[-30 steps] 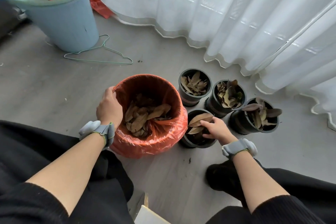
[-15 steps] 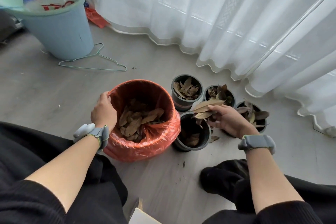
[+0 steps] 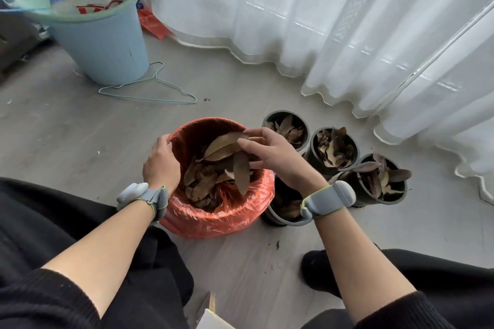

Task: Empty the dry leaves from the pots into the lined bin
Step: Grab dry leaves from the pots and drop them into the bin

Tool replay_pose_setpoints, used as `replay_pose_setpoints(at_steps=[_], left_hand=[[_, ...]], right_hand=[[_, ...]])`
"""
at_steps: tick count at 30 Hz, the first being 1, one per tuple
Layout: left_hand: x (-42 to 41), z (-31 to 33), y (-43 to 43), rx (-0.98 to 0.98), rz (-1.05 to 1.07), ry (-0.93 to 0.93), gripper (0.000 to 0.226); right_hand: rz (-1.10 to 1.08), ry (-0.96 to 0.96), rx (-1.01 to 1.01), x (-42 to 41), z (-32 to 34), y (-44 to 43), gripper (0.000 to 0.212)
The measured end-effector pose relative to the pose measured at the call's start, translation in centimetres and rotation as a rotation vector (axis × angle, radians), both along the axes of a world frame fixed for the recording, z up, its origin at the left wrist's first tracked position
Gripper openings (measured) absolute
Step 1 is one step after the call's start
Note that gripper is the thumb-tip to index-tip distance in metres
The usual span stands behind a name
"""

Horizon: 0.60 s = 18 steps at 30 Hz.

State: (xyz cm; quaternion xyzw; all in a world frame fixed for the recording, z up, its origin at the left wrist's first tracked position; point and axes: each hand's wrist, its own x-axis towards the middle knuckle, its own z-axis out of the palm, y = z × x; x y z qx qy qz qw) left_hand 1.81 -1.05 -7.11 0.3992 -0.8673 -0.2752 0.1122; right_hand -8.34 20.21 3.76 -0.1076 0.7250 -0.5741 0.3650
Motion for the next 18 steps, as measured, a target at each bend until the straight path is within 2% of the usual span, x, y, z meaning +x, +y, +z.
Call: replay_pose_setpoints(at_steps=[4,8,11,18], left_hand=[[-0.1,0.0,-0.2,0.000,0.006,-0.004,0.029],[-0.1,-0.3,-0.4,-0.004,0.012,-0.001,0.029],[-0.2,-0.3,-0.2,-0.003,0.012,0.007,0.028],[-0.3,0.0,0.1,-0.022,0.007,0.019,0.029]], right_hand=[[-0.088,0.159,0.121,-1.4,-2.1,1.2,0.035],[-0.291,0.144,0.218,-4.1,-6.1,5.2,0.018],[-0.326,0.076,0.438,-4.5,-10.4,8.4,0.024],[0.154,0.194,1.035,-0.8,-16.9,9.0,0.069]])
